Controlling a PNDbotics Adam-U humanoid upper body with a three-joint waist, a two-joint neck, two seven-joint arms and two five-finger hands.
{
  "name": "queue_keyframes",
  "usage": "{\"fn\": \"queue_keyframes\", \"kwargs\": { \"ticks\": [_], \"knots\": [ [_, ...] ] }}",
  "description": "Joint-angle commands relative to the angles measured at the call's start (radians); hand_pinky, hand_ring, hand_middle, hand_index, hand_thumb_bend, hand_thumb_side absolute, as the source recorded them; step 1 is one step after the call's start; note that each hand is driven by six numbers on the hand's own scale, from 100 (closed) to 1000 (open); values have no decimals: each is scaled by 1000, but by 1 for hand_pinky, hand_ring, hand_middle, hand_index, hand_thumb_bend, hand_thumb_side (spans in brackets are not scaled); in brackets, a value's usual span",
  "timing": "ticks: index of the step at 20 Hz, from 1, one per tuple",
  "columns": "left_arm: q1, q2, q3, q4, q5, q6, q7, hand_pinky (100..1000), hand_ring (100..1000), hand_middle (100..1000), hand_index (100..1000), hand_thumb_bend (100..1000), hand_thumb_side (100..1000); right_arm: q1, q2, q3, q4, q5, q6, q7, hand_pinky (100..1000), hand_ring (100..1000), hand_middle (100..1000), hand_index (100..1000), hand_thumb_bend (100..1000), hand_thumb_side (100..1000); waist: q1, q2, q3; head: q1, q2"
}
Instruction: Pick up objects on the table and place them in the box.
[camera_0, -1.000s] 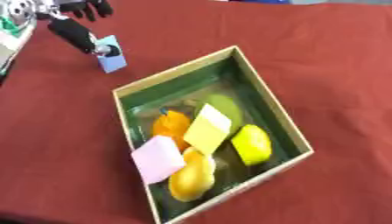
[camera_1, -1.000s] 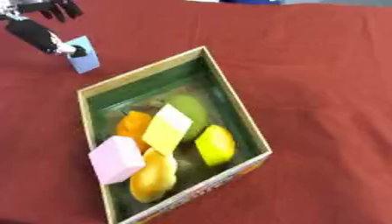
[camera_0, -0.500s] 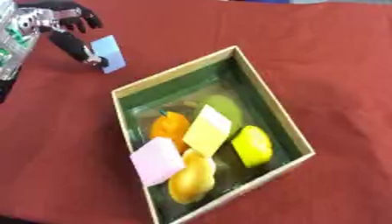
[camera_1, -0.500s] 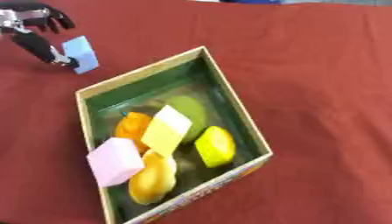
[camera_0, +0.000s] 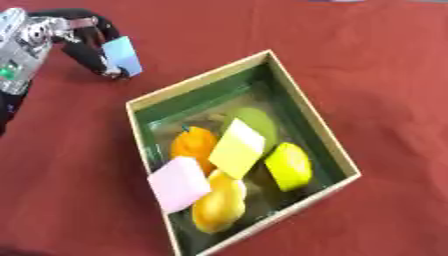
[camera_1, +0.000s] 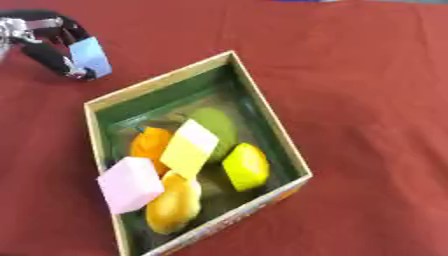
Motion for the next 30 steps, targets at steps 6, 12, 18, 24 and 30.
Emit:
{"fn": "queue_keyframes", "kwargs": {
  "ticks": [6,12,18,24,30],
  "knots": [
    [-23,31,18,-53,28,6,14,806,704,667,780,254,151,-1,-15,-6,-15,8,3,-9,836,800,691,829,100,748,5,-24,4,-3,-1],
    [-20,54,19,-175,64,15,3,802,697,673,779,207,132,4,-18,-7,-15,5,3,-10,836,800,691,829,100,745,11,-40,9,-15,9],
    [18,90,-35,-430,149,22,-4,790,676,652,762,207,146,3,-23,-7,-15,-2,3,-9,836,800,691,829,100,737,20,-62,10,-35,21],
    [93,156,-120,-753,280,49,-60,789,674,648,761,215,159,-3,-29,-7,-15,-11,2,-5,836,800,692,829,100,730,29,-79,7,-47,32],
    [112,163,-189,-899,346,68,-112,781,667,645,760,241,188,-10,-31,-4,-15,-19,3,3,836,800,692,829,100,727,32,-89,4,-51,38]
  ]
}}
